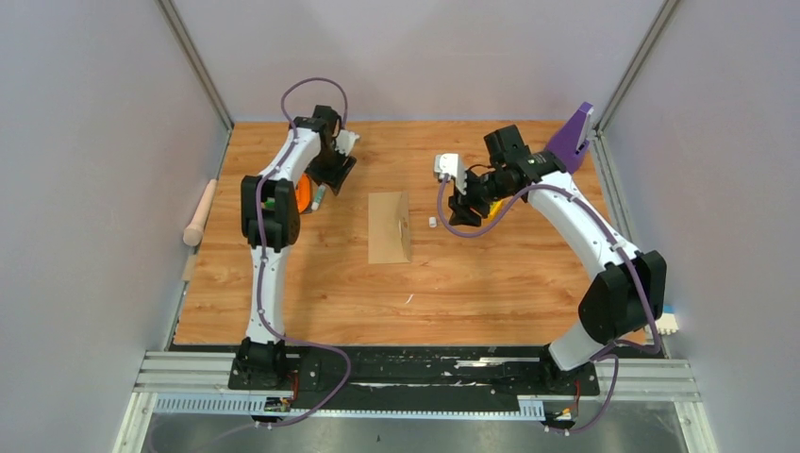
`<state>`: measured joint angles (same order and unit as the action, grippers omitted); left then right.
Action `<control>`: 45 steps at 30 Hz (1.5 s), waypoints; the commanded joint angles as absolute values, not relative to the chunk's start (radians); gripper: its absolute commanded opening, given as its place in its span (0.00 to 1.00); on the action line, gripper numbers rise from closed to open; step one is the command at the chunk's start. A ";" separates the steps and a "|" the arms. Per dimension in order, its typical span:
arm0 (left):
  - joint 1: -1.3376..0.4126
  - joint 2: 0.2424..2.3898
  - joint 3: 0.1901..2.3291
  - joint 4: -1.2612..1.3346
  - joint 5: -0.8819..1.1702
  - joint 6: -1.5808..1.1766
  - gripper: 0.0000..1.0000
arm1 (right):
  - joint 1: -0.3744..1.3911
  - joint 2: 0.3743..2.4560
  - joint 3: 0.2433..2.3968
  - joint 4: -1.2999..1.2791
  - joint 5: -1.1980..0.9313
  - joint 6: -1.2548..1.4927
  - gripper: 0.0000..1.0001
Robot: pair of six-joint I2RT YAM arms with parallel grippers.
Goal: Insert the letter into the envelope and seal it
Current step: Pick up the solid glue from the center of the board.
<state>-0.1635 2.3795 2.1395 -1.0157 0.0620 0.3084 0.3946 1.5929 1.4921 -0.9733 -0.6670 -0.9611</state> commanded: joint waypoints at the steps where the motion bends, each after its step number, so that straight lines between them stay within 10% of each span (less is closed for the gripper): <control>1: -0.167 2.467 2.259 -1.177 -0.023 0.331 0.67 | 0.380 1.515 1.465 -0.924 -0.733 -0.949 0.47; 32: -0.204 2.628 2.474 -1.389 0.020 0.352 0.56 | 0.368 1.502 1.474 -0.916 -0.793 -0.950 0.48; 40: -0.210 2.644 2.467 -1.391 0.040 0.343 0.35 | 0.368 1.509 1.482 -0.919 -0.794 -0.957 0.48; 45: -0.221 2.639 2.489 -1.399 0.068 0.365 0.00 | 0.368 1.539 1.480 -0.918 -0.821 -0.959 0.52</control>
